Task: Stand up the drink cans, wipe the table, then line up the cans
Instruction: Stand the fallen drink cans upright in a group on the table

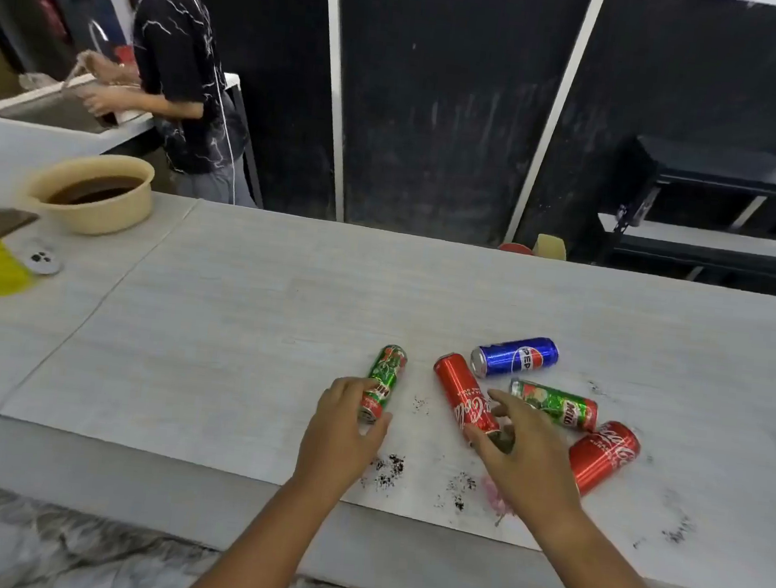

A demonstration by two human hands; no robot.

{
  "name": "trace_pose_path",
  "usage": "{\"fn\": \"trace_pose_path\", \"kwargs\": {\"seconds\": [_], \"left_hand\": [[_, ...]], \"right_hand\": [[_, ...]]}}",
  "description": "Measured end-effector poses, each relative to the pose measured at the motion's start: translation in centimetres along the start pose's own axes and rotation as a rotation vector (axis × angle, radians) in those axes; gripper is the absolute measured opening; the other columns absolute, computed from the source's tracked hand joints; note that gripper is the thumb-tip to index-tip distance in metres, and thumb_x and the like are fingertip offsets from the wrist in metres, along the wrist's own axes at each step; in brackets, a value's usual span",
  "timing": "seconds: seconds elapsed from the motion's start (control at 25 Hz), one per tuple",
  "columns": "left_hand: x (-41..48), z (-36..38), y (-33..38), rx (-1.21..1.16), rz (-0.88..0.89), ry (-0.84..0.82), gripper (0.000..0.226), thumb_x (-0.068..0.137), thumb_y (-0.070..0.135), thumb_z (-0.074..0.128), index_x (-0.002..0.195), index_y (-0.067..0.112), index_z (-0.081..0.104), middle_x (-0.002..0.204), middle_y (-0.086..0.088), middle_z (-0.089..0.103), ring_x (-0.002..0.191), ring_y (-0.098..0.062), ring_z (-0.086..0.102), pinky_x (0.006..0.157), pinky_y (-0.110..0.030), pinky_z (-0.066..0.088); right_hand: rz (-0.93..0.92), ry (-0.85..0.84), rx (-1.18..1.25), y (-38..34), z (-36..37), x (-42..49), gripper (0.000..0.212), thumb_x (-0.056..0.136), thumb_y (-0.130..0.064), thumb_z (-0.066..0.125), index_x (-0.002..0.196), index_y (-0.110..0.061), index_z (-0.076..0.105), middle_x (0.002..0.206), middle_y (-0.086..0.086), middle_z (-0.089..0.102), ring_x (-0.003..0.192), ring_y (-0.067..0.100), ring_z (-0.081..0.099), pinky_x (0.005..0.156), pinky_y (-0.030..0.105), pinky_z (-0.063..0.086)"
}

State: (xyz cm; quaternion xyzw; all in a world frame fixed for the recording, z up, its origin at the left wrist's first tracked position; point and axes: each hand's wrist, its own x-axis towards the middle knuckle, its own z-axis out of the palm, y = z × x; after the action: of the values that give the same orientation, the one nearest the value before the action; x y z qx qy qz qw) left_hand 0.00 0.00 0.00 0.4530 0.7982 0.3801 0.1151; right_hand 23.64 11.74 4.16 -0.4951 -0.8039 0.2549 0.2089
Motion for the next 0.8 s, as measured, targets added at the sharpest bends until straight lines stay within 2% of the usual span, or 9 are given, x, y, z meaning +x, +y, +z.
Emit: {"fn": "trace_pose_path", "kwargs": {"seconds": [0.12,0.2,0.28,0.4,0.52,0.6,0.68,0.72,0.8], "left_hand": [[1.4,1.3,0.6,0.077,-0.098,0.011,0.068,0.091,0.050,0.080,0.149,0.026,0.054,0.142,0.008,0.055,0.129,-0.015,0.052,0.100,-0.040,0.054],[1.8,1.9,0.7,0.148,-0.154,-0.015,0.076,0.088,0.052,0.082,0.152,0.025,0.051,0.141,0.006,0.055,0.128,-0.019,0.055,0.103,-0.044,0.053],[2.0,2.6,0.4,0.143,-0.192,-0.012,0.073,0.088,0.043,0.084,0.151,0.024,0.051,0.138,0.004,0.057,0.124,-0.021,0.059,0.101,-0.043,0.051],[2.4,2.8,0.4,-0.016,-0.226,0.040,0.062,0.088,0.021,0.085,0.143,0.022,0.057,0.126,0.002,0.059,0.116,-0.022,0.061,0.093,-0.039,0.055],[2.7,2.1,1.0,-0.115,-0.210,0.095,0.058,0.081,0.017,0.085,0.132,0.027,0.058,0.119,0.010,0.057,0.115,-0.017,0.058,0.083,-0.025,0.053],[3.0,1.3,1.7,-0.159,-0.183,0.138,0.059,0.076,0.026,0.085,0.127,0.034,0.056,0.118,0.018,0.056,0.114,-0.009,0.057,0.081,-0.016,0.048],[3.3,0.6,2.5,-0.206,-0.146,0.174,0.061,0.074,0.042,0.084,0.126,0.038,0.054,0.119,0.023,0.057,0.115,-0.003,0.059,0.085,-0.012,0.048],[3.4,0.5,2.8,-0.227,-0.124,0.177,0.061,0.075,0.045,0.084,0.127,0.039,0.054,0.120,0.025,0.058,0.115,0.001,0.060,0.086,-0.010,0.048],[3.6,0.5,3.2,-0.291,-0.096,0.149,0.060,0.080,0.037,0.085,0.131,0.042,0.053,0.123,0.026,0.060,0.117,0.003,0.062,0.088,-0.007,0.048]], "right_hand": [[-0.027,0.000,-0.417,0.7,1.6,2.3,0.083,0.084,-0.085,0.056,0.152,-0.036,0.049,0.140,-0.003,0.066,0.141,0.028,0.050,0.120,0.060,0.024],[-0.021,-0.074,-0.520,0.8,2.5,3.1,0.091,0.084,-0.087,0.050,0.157,-0.035,0.043,0.144,0.000,0.066,0.152,0.034,0.038,0.123,0.068,0.001],[-0.027,-0.120,-0.556,1.2,2.9,3.6,0.087,0.087,-0.081,0.050,0.158,-0.032,0.043,0.138,0.000,0.071,0.155,0.037,0.033,0.123,0.072,-0.005],[-0.041,-0.064,-0.485,1.0,2.6,3.8,0.070,0.086,-0.068,0.060,0.144,-0.030,0.058,0.122,-0.001,0.076,0.148,0.034,0.042,0.125,0.067,-0.004],[-0.027,0.025,-0.323,0.5,2.0,4.2,0.061,0.082,-0.056,0.071,0.136,-0.030,0.061,0.119,-0.002,0.072,0.137,0.027,0.051,0.128,0.061,0.003],[-0.030,0.049,-0.154,0.0,1.4,4.4,0.064,0.080,-0.047,0.077,0.138,-0.029,0.058,0.116,-0.004,0.068,0.123,0.025,0.058,0.125,0.059,0.025],[-0.005,0.034,0.143,-0.9,0.6,4.7,0.069,0.079,-0.042,0.082,0.141,-0.035,0.053,0.120,-0.011,0.063,0.112,0.018,0.063,0.097,0.053,0.058],[0.003,0.021,0.249,-1.3,0.5,4.8,0.070,0.079,-0.043,0.083,0.141,-0.041,0.051,0.124,-0.016,0.060,0.112,0.012,0.063,0.083,0.048,0.064],[-0.011,0.026,0.313,-1.9,0.5,5.0,0.070,0.081,-0.045,0.083,0.141,-0.048,0.048,0.128,-0.027,0.056,0.115,-0.001,0.060,0.080,0.042,0.065]]}}
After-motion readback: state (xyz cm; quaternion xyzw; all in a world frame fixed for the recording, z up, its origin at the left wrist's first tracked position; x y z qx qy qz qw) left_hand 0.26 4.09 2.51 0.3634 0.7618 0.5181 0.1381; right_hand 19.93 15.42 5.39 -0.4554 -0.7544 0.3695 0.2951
